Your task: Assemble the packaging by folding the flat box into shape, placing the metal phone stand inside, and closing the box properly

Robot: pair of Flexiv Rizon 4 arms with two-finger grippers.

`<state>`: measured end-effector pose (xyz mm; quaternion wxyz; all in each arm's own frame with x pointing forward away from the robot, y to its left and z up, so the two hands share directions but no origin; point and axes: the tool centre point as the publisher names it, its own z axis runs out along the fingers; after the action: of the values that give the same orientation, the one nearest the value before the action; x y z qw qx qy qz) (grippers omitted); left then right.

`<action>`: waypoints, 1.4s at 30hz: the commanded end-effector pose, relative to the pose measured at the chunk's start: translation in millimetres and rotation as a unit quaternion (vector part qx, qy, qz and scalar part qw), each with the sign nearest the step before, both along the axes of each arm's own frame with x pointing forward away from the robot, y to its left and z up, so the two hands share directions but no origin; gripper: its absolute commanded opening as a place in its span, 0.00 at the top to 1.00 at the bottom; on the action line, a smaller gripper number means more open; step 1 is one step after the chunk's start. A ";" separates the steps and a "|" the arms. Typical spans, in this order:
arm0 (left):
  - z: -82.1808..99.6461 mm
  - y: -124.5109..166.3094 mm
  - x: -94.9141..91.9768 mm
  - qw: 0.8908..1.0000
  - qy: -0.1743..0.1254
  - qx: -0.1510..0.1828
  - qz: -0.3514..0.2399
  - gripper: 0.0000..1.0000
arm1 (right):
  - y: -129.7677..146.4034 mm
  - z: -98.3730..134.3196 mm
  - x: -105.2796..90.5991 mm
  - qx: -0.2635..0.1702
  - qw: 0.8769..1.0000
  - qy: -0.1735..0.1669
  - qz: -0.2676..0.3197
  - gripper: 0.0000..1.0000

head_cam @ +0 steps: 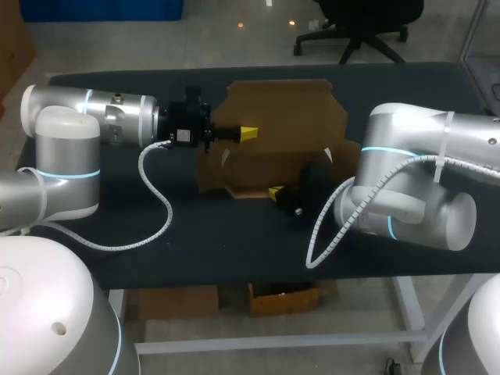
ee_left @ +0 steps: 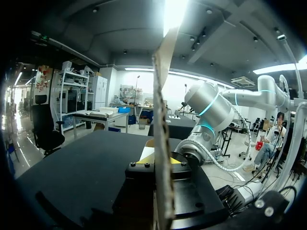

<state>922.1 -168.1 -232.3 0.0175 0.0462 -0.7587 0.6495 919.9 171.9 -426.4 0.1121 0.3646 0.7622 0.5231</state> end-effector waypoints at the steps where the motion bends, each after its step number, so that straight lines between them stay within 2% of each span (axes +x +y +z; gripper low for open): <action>1: -2.7 1.3 -0.6 1.000 -0.001 0.000 0.001 1.00 | 0.4 2.1 -11.4 0.000 1.000 -0.017 -0.013 1.00; 14: -2.7 1.3 -0.6 1.000 -0.001 0.000 0.001 1.00 | -14.1 25.2 -42.5 0.006 0.998 -0.056 -0.017 1.00; 32: -2.7 1.3 -0.6 1.000 -0.001 0.000 0.001 1.00 | -59.4 60.2 -121.9 -0.018 0.997 -0.075 0.018 1.00; 37: -2.7 1.3 -0.6 1.000 -0.001 0.000 0.001 1.00 | -77.0 63.2 -132.2 -0.035 0.996 -0.080 0.022 1.00; 42: -2.7 1.3 -0.6 1.000 -0.001 0.000 0.001 1.00 | -99.7 66.5 -131.6 -0.033 0.995 -0.088 0.039 0.99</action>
<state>922.1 -167.9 -232.4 0.0174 0.0464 -0.7588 0.6494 797.8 98.3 -367.6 0.1880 0.2973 0.7801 0.5174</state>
